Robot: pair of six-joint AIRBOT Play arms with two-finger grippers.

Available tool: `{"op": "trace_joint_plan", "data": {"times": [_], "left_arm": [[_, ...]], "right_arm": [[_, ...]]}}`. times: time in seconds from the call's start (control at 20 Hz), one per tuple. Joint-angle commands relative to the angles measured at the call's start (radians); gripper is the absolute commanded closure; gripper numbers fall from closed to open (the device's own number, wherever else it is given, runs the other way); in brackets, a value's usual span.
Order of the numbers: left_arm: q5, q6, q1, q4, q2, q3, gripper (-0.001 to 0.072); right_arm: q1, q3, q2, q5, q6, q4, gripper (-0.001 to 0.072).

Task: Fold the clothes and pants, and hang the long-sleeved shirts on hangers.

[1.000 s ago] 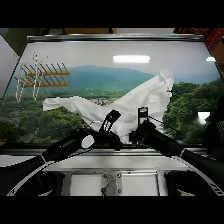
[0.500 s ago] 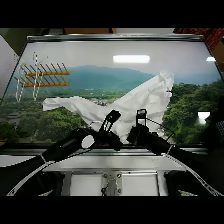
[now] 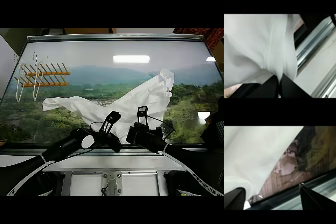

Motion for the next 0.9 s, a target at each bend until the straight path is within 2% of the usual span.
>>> {"op": "trace_joint_plan", "data": {"times": [0.0,0.1,0.25,0.5,0.55,0.6,0.65,0.7,0.75,0.85], "left_arm": [[-0.012,0.0,-0.001,0.0,0.0,0.0,0.0694],[-0.012,0.0,-0.001,0.0,0.0,0.0,0.0694],[-0.014,0.0,-0.001,0.0,0.0,0.0,0.0694],[-0.018,0.0,-0.001,0.0,0.013,0.0,0.0694],[-0.017,0.0,-0.001,0.002,0.028,0.0,0.0694],[-0.017,0.0,-0.001,0.013,0.045,0.0,0.0694],[-0.019,0.0,0.0,0.019,0.062,0.0,0.0694],[-0.022,-0.001,0.0,0.019,0.079,0.0,0.0694],[-0.035,-0.002,0.0,0.019,0.098,0.0,0.0694],[-0.093,-0.05,0.018,0.018,0.143,0.004,0.0694]], "right_arm": [[-0.019,0.0,-0.002,-0.051,-0.002,0.004,-0.0003],[-0.028,0.0,-0.002,-0.132,-0.01,0.074,-0.0003],[-0.063,0.0,-0.003,-0.216,-0.08,0.161,-0.0003],[-0.137,0.0,-0.005,-0.212,-0.119,0.173,0.0],[-0.151,0.0,-0.004,-0.212,-0.139,0.174,0.0145],[-0.165,0.0,-0.003,-0.212,-0.16,0.173,0.0454],[-0.179,0.0,0.001,-0.212,-0.18,0.174,0.0648],[-0.192,0.0,0.015,-0.204,-0.209,0.174,0.0689],[-0.207,0.011,0.042,-0.176,-0.257,0.174,0.069],[-0.245,0.083,0.13,-0.061,-0.476,0.185,0.069]]}}
